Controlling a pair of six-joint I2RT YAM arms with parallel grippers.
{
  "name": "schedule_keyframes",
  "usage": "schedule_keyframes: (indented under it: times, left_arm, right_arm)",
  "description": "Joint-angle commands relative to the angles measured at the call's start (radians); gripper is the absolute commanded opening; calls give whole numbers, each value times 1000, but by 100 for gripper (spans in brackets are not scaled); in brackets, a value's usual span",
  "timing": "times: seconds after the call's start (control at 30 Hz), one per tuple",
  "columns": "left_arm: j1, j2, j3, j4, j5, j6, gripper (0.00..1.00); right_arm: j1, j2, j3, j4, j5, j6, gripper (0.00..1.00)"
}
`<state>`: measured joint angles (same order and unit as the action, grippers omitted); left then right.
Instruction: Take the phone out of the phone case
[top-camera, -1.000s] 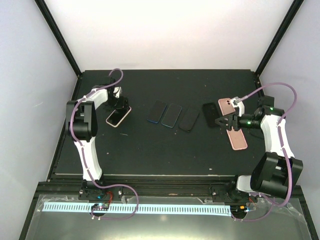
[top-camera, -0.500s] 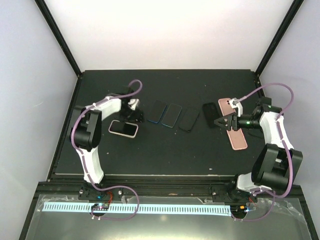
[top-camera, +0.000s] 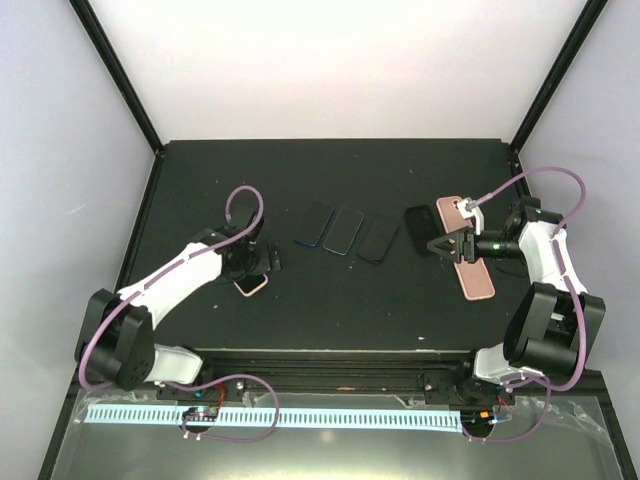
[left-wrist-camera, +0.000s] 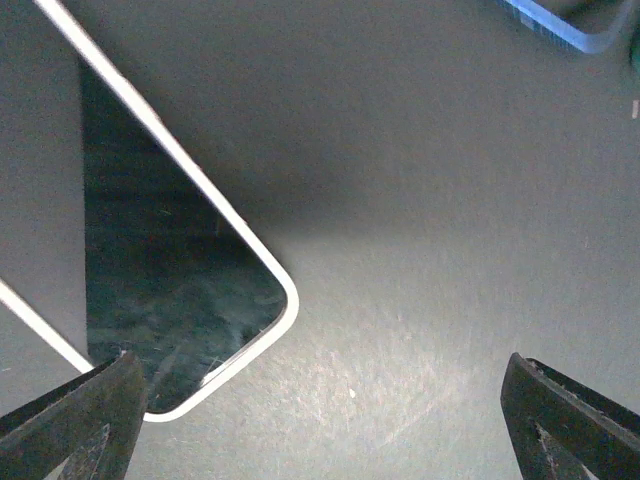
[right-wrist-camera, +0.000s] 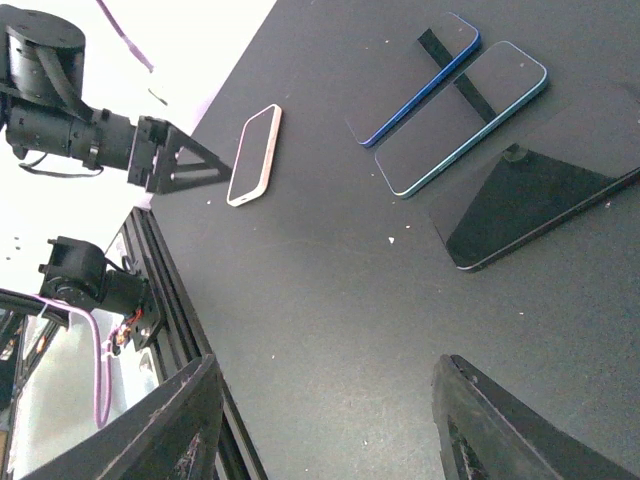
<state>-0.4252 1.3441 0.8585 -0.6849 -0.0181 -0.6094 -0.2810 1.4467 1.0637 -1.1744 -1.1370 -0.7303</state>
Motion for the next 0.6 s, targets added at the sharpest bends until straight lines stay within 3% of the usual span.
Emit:
schedule_keyframes:
  times: [0.0,0.2,0.57]
  left_arm:
    - [46,96,109,-73,-129,-164,99]
    - [114,270,247,-173,-107,-230,99]
    - [224,337,250,-107,-71,-280,99]
  right_arm:
    - [3,-26,16,8,-23,-4,59]
    - [3,-33,4,12,-15,-7,59]
    - [4,-26,7,-10,-26,-35,60]
